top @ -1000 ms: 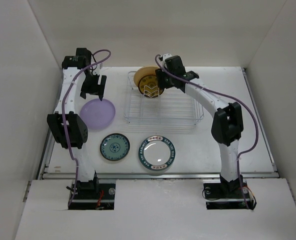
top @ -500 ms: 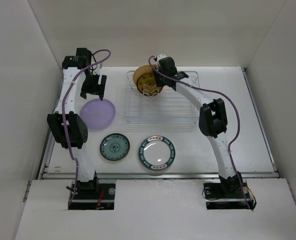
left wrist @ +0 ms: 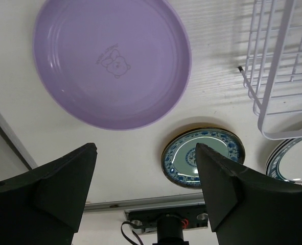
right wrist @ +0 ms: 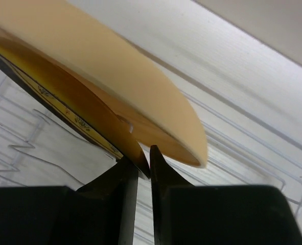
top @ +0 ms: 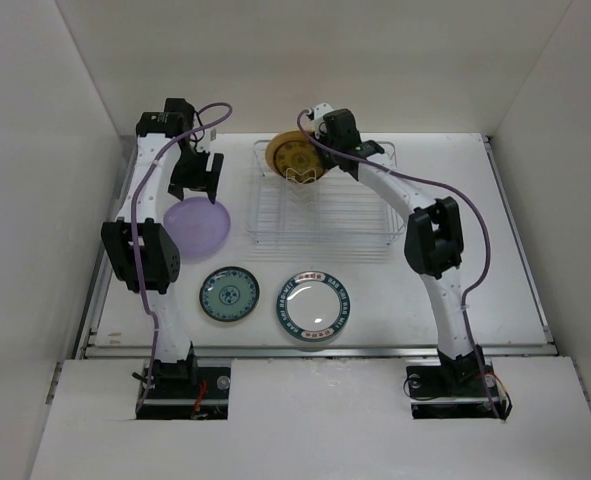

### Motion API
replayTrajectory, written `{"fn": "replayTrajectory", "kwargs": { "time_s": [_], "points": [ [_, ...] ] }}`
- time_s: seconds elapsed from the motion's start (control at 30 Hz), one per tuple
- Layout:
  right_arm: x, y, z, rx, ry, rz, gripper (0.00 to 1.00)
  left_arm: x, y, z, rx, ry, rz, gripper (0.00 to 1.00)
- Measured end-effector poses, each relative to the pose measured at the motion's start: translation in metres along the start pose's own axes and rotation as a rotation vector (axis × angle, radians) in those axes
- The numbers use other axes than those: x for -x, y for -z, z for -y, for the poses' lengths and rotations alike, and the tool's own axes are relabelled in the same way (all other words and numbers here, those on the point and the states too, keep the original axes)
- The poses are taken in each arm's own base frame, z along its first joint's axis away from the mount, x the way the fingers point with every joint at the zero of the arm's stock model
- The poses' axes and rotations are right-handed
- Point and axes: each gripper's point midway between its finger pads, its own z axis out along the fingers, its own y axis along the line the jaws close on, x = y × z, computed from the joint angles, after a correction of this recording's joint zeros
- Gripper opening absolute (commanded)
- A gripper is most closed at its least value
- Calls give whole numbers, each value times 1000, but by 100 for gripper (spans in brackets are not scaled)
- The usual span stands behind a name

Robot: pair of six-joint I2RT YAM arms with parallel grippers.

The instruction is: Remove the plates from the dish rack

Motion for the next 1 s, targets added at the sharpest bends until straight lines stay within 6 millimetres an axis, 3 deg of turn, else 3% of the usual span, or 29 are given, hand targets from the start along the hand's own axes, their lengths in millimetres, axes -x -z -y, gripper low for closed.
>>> {"fn": "replayTrajectory", "kwargs": {
  "time_s": [0.3, 0.4, 0.53, 0.63, 0.73, 0.83, 0.9, 1.0],
  "points": [
    [65, 61, 10, 1, 30, 137, 0, 1, -1, 10, -24, -10, 1, 75],
    [89, 89, -3, 45, 37, 198, 0, 1, 0, 8, -12, -9, 2, 75],
    [99, 143, -36, 150, 40, 248, 0, 1, 7, -2, 50, -2, 16, 75],
    [92, 180, -84, 290, 39, 257, 0, 1, 20, -11, 97, 14, 58, 75],
    [76, 194, -144, 467, 27, 207, 0, -4, 41, -25, 117, 66, 115, 75],
    [42, 187, -201, 627, 7, 92, 0, -7, 65, -44, 153, 124, 182, 75],
    [6, 175, -236, 705, -4, -22, 0, -10, 79, -55, 181, 157, 221, 78],
    [-51, 158, -269, 751, -15, -192, 0, -15, 92, -59, 201, 180, 257, 78]
  ]
}}
